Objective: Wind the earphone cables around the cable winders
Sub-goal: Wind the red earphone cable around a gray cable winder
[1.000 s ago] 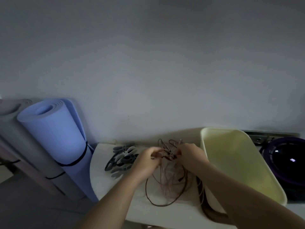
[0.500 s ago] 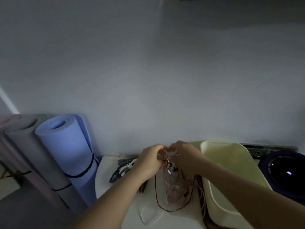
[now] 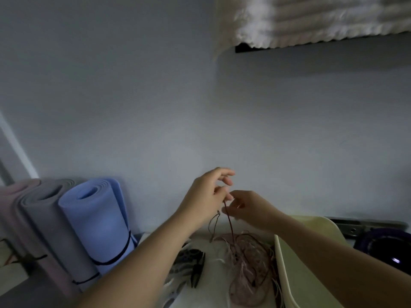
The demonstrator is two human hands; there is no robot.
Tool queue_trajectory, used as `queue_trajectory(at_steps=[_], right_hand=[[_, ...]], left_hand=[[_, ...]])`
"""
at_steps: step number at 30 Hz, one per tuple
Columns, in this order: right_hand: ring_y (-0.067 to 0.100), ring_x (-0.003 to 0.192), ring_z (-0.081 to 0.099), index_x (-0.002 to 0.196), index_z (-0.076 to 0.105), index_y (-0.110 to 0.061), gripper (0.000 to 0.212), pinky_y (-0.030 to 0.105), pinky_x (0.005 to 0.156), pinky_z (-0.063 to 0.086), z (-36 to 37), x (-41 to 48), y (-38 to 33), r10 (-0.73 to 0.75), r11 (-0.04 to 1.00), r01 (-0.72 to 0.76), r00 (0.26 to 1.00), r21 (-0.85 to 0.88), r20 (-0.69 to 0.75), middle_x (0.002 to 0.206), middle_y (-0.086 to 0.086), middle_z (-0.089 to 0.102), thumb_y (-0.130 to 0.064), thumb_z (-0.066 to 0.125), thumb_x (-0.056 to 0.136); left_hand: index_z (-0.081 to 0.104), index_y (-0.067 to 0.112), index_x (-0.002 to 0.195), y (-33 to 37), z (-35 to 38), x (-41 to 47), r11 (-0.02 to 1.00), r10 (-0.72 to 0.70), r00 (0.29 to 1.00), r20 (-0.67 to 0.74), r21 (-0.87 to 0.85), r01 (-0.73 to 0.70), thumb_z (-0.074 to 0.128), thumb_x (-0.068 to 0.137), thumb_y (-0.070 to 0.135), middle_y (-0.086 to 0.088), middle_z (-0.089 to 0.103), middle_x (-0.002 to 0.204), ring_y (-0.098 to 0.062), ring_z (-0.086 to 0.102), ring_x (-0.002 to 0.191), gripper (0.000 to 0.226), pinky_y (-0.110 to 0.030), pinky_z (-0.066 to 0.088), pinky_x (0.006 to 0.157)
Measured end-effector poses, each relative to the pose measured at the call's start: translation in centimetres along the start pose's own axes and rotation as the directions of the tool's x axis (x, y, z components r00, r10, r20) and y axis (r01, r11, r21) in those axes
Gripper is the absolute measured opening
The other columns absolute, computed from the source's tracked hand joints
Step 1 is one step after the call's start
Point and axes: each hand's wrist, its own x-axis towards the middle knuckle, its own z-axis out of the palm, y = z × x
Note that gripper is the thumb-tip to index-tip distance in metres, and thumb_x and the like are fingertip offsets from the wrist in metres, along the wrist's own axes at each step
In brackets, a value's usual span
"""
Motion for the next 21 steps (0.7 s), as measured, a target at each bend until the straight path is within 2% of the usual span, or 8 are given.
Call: queue_trajectory(at_steps=[4, 7, 9, 11, 14, 17, 19, 21], right_hand=[[0.017, 0.082, 0.063, 0.117, 0.06, -0.009, 0.04, 0.031, 0.086, 0.048, -0.8, -0.8, -2.0, 0.066, 0.875, -0.142, 0.982, 0.464, 0.175, 0.085, 0.007, 0.068, -0.037, 0.038, 0.1], [0.02, 0.065, 0.059, 0.116, 0.058, -0.009, 0.057, 0.034, 0.083, 0.049, -1.5, -1.5, -2.9, 0.049, 0.781, -0.179, 0.973, 0.598, 0.227, 0.064, 0.008, 0.059, -0.054, 0.034, 0.092], [0.015, 0.057, 0.05, 0.117, 0.058, -0.01, 0.054, 0.038, 0.089, 0.052, -2.0, -1.8, -3.0, 0.015, 0.826, -0.114, 0.983, 0.552, 0.182, 0.057, 0.002, 0.05, -0.052, 0.047, 0.085], [0.012, 0.054, 0.046, 0.115, 0.06, -0.012, 0.036, 0.043, 0.09, 0.054, -2.6, -1.7, -2.7, 0.007, 0.891, -0.063, 0.992, 0.45, 0.125, 0.055, -0.003, 0.046, -0.035, 0.06, 0.087], [0.009, 0.048, 0.049, 0.106, 0.065, -0.013, 0.015, 0.044, 0.083, 0.054, -3.2, -1.0, -1.8, 0.077, 0.957, -0.086, 0.996, 0.278, 0.046, 0.052, -0.006, 0.048, -0.016, 0.06, 0.092], [0.008, 0.047, 0.054, 0.097, 0.066, -0.011, 0.011, 0.027, 0.065, 0.054, -3.8, -0.5, -0.4, 0.178, 0.974, -0.174, 0.984, 0.144, -0.014, 0.057, -0.001, 0.055, -0.014, 0.056, 0.093], [-0.001, 0.041, 0.051, 0.094, 0.067, -0.002, 0.02, 0.013, 0.052, 0.044, -4.1, -0.2, 0.6, 0.239, 0.97, -0.242, 0.968, -0.028, -0.072, 0.059, -0.001, 0.06, -0.015, 0.051, 0.094], [-0.002, 0.033, 0.044, 0.093, 0.066, 0.003, 0.028, 0.01, 0.042, 0.036, -4.3, 0.0, 1.0, 0.316, 0.932, -0.323, 0.946, -0.164, -0.065, 0.059, -0.003, 0.062, -0.016, 0.045, 0.094]], left_hand=[[0.056, 0.028, 0.112, 2.4, -2.1, 1.3, 0.991, 0.102, 0.988, -0.117, -0.076, -0.111, 0.046, 0.097, 0.0, 0.008, 0.06, 0.098, -0.004, 0.066, 0.076, 0.033, -0.023, 0.057, 0.077], [0.057, 0.031, 0.103, 3.2, -3.9, 2.5, 0.982, 0.143, 0.964, -0.223, -0.09, -0.166, 0.045, 0.096, -0.004, 0.008, 0.061, 0.093, -0.003, 0.065, 0.071, 0.037, -0.024, 0.056, 0.075], [0.057, 0.035, 0.097, 3.4, -5.1, 2.9, 0.975, 0.149, 0.946, -0.288, -0.114, -0.188, 0.044, 0.095, -0.006, 0.008, 0.061, 0.09, -0.003, 0.064, 0.068, 0.043, -0.023, 0.055, 0.073], [0.057, 0.031, 0.097, 3.5, -6.1, 3.1, 0.973, 0.141, 0.93, -0.339, -0.128, -0.194, 0.042, 0.095, -0.009, 0.006, 0.062, 0.09, -0.002, 0.063, 0.066, 0.043, -0.021, 0.055, 0.07], [0.059, 0.026, 0.098, 3.7, -7.9, 3.1, 0.971, 0.127, 0.899, -0.418, -0.131, -0.199, 0.038, 0.091, -0.013, 0.006, 0.061, 0.088, -0.004, 0.057, 0.061, 0.045, -0.025, 0.056, 0.07], [0.06, 0.032, 0.093, 3.9, -9.5, 2.9, 0.976, 0.091, 0.863, -0.497, -0.128, -0.176, 0.036, 0.087, -0.012, 0.008, 0.06, 0.084, -0.001, 0.053, 0.052, 0.05, -0.021, 0.05, 0.066], [0.06, 0.033, 0.092, 4.2, -9.8, 2.4, 0.986, 0.064, 0.864, -0.499, -0.1, -0.131, 0.036, 0.087, -0.009, 0.009, 0.059, 0.082, 0.002, 0.05, 0.051, 0.049, -0.013, 0.044, 0.061], [0.06, 0.033, 0.091, 4.4, -9.6, 2.1, 0.993, 0.059, 0.877, -0.476, -0.058, -0.098, 0.037, 0.087, -0.007, 0.009, 0.059, 0.081, 0.0, 0.049, 0.053, 0.047, -0.015, 0.041, 0.06]])
